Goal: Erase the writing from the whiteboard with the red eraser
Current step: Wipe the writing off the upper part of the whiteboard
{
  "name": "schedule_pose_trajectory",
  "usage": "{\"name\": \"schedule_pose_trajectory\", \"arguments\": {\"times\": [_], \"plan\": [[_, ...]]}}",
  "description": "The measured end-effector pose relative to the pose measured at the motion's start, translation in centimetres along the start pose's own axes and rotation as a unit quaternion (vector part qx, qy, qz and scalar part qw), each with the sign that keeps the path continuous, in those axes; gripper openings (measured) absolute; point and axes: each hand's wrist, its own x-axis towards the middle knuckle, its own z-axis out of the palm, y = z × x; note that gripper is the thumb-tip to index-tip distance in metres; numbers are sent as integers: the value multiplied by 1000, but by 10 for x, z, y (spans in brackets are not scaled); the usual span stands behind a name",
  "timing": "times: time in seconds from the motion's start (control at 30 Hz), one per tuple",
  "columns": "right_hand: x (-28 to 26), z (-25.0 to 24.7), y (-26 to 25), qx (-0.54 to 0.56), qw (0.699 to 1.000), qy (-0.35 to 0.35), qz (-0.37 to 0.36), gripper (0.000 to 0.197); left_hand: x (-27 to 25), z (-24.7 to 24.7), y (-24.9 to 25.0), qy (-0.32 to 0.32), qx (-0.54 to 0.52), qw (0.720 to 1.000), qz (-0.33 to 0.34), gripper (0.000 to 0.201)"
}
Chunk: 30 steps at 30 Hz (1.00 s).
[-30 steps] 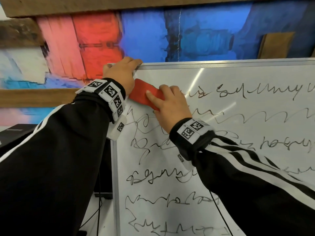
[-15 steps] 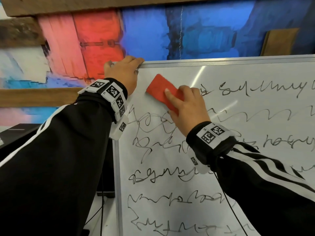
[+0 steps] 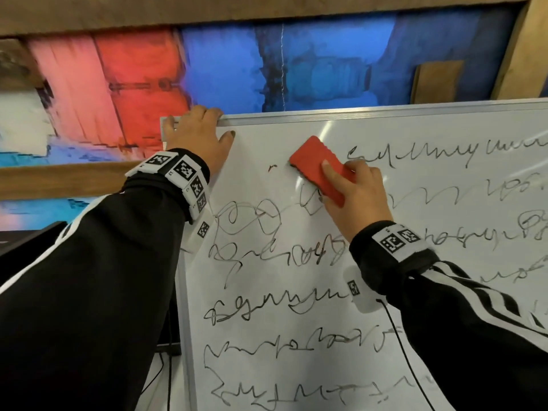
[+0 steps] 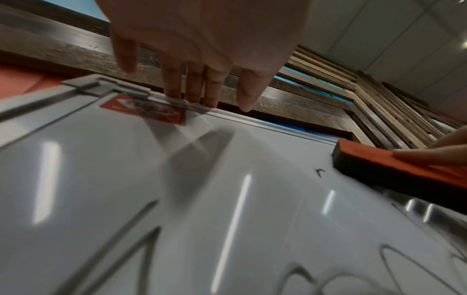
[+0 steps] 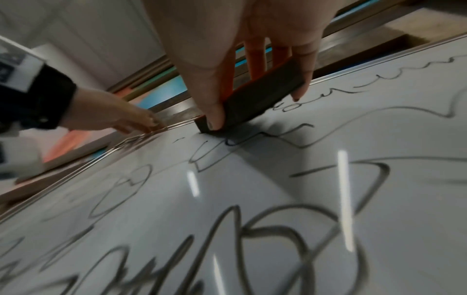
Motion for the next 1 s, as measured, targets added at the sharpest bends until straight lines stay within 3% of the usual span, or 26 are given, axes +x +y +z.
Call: {"name": "schedule_pose_trajectory", "arguments": {"times": [0.17,0.3,0.43,0.6,0.67,0.8,0.93,1.0], "plan": [[-9,6,-9,-14,991,-60,-116,58,5,3,24,-12,-14,1000,21,41],[6,2,3,-3,999,-5,-33,57,8,9,47,-27,-15,998,51,43],[3,11,-20,-26,992,-30,-119,58,8,11,56,-5,-28,999,37,43],[16,-4,2,-16,1000,19,-12,55,3,15,54,2,-29,999,33,45],[13,-2,0,-20,999,18,-20,57,4,17,55,2,-31,999,31,47],[-1,13,-15,-31,992,-30,-116,60,0,20,56,10,-41,999,27,50],[10,4,2,-10,1000,13,-22,55,-1,18,55,-2,-37,999,27,52],[10,6,-4,-15,999,12,-34,56,-1,18,56,-2,-39,999,26,52]]}}
